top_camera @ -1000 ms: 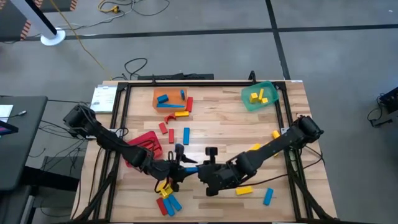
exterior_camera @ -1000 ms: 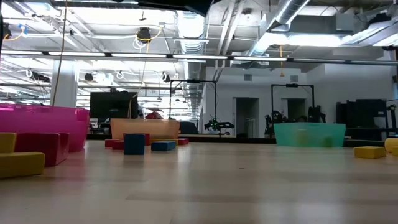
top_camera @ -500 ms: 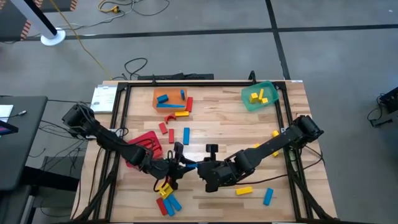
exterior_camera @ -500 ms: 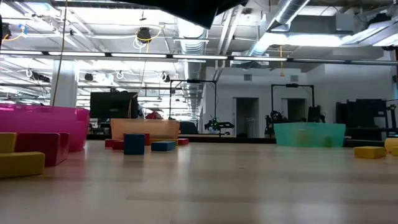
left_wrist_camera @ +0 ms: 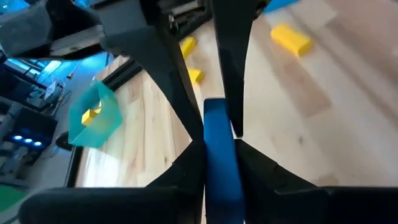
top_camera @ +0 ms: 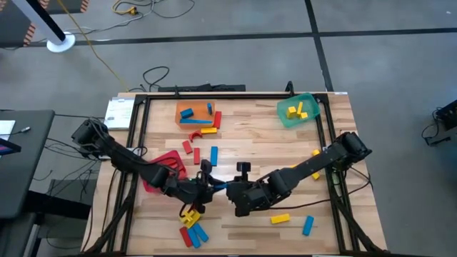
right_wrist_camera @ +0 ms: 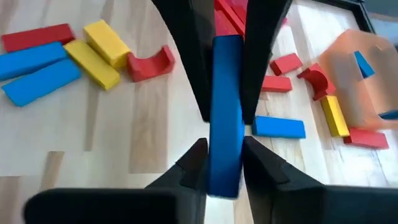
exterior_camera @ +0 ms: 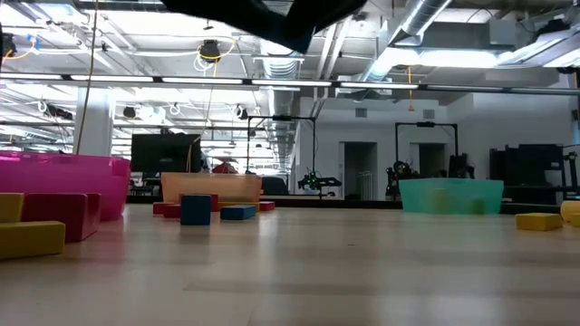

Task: Sort blocks
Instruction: Put the blue block into the orange bin

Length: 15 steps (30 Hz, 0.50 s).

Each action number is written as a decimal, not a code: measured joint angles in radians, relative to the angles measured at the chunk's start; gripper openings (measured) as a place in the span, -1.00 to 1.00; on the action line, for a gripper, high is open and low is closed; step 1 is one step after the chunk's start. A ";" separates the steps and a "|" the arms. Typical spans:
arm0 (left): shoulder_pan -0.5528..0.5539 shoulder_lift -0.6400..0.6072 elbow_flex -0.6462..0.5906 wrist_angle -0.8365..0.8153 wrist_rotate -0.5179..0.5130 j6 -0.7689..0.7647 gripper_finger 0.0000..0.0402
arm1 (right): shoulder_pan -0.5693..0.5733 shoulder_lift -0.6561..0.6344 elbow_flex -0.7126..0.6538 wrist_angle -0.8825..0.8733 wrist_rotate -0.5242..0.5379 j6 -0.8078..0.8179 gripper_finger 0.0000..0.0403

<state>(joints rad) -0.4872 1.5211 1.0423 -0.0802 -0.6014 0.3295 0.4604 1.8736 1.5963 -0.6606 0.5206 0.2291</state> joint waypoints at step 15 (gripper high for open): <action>0.261 -0.134 0.014 -0.350 -0.084 -0.066 -0.71 | 0.028 -0.001 -0.004 -0.429 0.002 0.319 -0.02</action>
<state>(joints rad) -0.2257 1.3869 1.0561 -0.4303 -0.6851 0.2635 0.4885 1.8729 1.5927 -1.0897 0.5227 0.5476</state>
